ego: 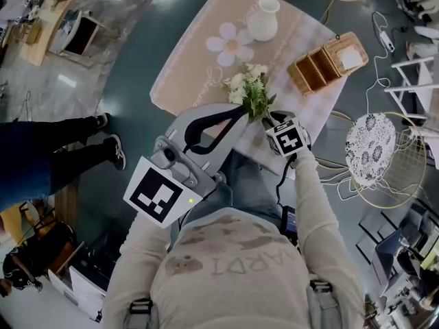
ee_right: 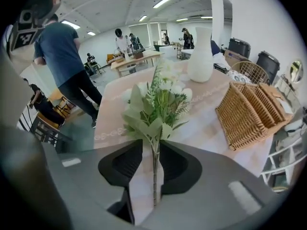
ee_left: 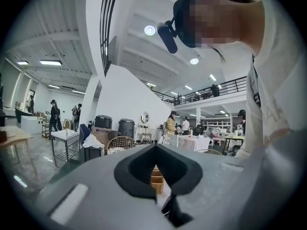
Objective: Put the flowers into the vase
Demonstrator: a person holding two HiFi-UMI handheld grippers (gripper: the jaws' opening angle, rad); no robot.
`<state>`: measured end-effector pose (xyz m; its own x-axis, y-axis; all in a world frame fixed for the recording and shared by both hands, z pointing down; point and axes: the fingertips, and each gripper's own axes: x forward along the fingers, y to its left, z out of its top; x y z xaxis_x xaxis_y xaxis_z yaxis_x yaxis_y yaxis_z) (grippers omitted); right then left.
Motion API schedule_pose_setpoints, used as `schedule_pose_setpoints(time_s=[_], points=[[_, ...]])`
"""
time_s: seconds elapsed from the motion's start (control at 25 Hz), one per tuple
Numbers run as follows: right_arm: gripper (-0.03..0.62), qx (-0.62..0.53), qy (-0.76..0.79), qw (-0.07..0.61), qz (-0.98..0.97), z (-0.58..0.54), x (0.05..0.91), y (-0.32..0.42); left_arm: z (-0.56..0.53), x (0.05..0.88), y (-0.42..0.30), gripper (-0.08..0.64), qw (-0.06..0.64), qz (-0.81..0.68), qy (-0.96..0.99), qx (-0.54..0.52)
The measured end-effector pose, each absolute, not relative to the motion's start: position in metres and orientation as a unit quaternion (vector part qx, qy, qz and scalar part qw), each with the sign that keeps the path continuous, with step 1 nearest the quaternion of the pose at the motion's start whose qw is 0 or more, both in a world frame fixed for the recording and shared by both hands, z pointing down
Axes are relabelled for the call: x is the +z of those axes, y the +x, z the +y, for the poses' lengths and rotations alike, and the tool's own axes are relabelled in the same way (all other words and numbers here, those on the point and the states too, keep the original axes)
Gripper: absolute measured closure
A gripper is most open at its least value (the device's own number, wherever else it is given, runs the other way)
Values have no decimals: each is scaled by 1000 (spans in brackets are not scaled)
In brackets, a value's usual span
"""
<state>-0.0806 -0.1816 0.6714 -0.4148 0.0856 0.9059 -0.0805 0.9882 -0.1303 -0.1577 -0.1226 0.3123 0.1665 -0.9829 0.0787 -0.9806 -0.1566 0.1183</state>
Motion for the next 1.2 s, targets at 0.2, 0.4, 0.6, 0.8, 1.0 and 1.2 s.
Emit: schedule_pose_setpoints(time_s=[0.2, 0.4, 0.6, 0.8, 1.0, 1.2], points=[[439, 68, -17, 581, -811, -184, 693, -86, -128, 319, -161, 560, 78, -647, 758, -5], [448, 57, -13, 620, -782, -186, 707, -85, -131, 325, -163, 560, 86, -649, 756, -4], [508, 30, -8, 626, -779, -185, 708, -93, -132, 325, -164, 560, 86, -648, 757, -2], [531, 45, -3, 592, -804, -183, 694, -99, -131, 324, -162, 560, 83, -648, 757, 3], [534, 60, 2, 527, -848, -182, 658, -116, -132, 314, -164, 560, 73, -652, 755, 3], [534, 52, 2, 446, -893, -189, 597, -143, -137, 302, -164, 560, 61, -655, 753, 5]])
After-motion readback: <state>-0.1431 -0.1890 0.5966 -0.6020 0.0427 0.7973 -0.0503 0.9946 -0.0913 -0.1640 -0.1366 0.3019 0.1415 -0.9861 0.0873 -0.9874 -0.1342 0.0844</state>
